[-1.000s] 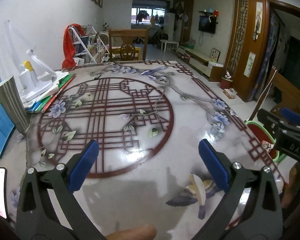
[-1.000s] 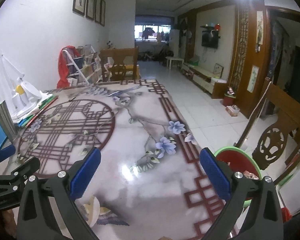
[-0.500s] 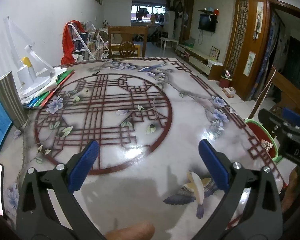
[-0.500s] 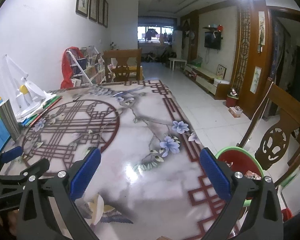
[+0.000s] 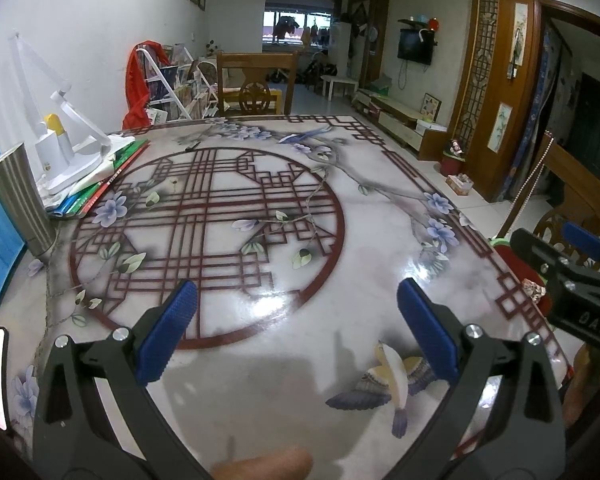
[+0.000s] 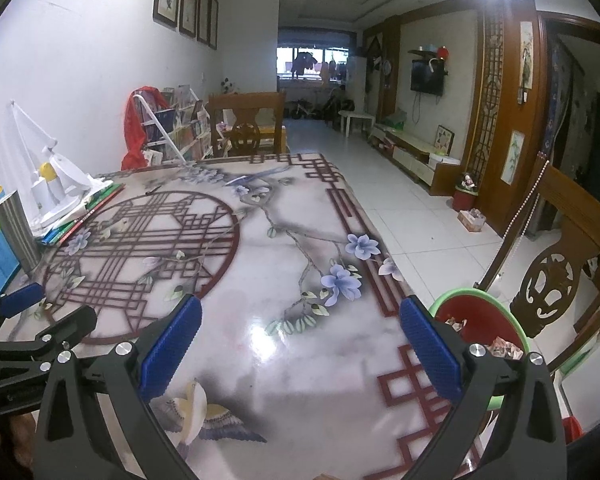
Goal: Collect trash
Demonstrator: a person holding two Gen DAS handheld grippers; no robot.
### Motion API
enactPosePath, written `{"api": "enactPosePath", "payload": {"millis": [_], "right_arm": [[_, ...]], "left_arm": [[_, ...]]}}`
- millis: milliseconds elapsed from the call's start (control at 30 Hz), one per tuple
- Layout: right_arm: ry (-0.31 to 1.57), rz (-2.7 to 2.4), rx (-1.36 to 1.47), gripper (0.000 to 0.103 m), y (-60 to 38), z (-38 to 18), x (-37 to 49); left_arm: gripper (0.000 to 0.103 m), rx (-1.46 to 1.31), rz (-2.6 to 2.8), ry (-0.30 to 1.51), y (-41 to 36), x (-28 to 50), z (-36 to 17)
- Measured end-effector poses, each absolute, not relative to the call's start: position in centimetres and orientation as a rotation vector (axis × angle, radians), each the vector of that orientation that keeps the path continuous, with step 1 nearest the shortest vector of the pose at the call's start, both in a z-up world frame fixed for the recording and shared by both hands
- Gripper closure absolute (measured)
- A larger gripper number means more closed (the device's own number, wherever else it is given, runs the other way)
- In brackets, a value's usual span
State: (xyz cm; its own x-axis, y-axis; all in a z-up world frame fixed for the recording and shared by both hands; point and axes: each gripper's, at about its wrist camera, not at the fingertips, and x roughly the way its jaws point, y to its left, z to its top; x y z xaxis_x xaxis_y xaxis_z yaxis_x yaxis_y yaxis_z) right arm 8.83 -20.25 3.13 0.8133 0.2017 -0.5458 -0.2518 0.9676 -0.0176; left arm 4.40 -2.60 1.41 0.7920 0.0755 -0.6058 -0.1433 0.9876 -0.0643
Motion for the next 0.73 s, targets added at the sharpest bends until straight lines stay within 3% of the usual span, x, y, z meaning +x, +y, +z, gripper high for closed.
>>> {"api": "enactPosePath", "payload": {"millis": [733], "right_arm": [[0.58,0.24,-0.08,0.007,-20.79,2.8,9.13]], "left_arm": [[0.005,-0.106,0.135,0.647,-2.75,4.46,1.29]]}}
